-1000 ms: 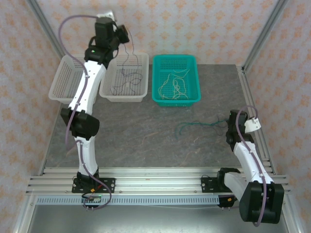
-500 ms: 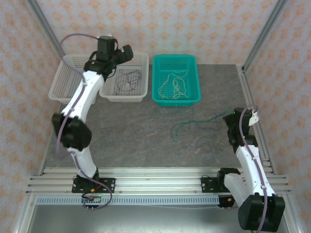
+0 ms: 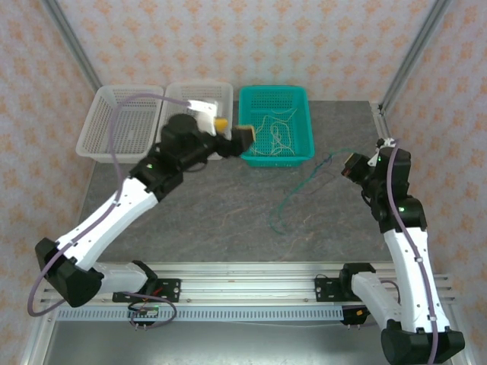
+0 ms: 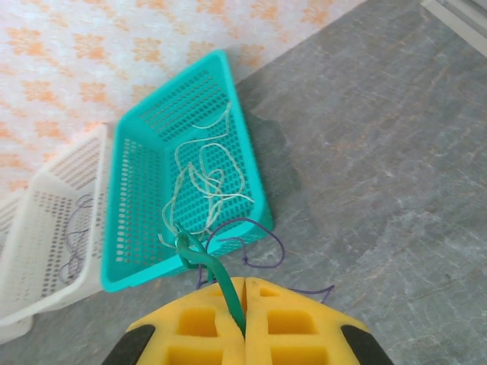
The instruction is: Untangle the cables
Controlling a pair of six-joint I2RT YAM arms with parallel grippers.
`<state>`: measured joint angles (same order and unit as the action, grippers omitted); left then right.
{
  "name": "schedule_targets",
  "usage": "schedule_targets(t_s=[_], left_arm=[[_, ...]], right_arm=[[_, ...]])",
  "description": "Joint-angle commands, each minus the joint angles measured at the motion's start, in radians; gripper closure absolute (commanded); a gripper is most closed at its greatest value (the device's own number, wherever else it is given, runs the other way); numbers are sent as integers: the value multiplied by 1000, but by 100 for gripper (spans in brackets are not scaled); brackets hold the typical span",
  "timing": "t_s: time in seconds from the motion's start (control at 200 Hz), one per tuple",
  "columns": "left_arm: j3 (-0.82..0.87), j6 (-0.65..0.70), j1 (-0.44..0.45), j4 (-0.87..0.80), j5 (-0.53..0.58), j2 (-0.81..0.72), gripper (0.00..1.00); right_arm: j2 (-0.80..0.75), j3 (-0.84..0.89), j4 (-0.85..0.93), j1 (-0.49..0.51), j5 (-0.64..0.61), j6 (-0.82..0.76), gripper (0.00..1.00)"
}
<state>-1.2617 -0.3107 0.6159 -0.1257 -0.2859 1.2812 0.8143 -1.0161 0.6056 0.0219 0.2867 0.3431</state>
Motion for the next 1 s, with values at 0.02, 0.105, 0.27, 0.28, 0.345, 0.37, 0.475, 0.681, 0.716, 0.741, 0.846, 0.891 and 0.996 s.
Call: schedule_targets(t_s=[0.02,0.105,0.27,0.28,0.345,0.37,0.475,0.681,0.716,0.741,0.846,0.891,0.996], left_arm=[[77,75,106,123,-87,28,5],[93,68,161,157,-97,89,6],[89,96,220,194,-18,193,7],[90,97,221,199,-16,197,8],[102,126,221,223,18,217,11],[107,143,221,230,28,222,15],[130,255,221,245,55,245,29],[217,504,219,256,188,176,27],[241,549,220,269,198,147,25],[253,581,219,271,209,130,24],[254,707,220,201,230,88,19],[249,755,219,165,241,79,18],[255,835,219,136,261,59,16]], right_arm=[[-7,-59,17,21,123,-8,100],[-7,-67,-20,34,157,24,100],[-15,-56,-81,44,287,5,100],[-17,-53,-87,44,296,-1,100],[-35,-28,-127,46,354,-46,100],[-44,-15,-147,47,371,-68,100],[-92,44,-255,47,438,-128,100],[-104,84,-380,50,617,-252,100],[-95,76,-370,50,636,-276,100],[-89,72,-365,52,653,-291,100],[-69,60,-355,57,722,-362,100],[-65,60,-355,64,740,-397,100],[-54,58,-344,83,760,-459,100]])
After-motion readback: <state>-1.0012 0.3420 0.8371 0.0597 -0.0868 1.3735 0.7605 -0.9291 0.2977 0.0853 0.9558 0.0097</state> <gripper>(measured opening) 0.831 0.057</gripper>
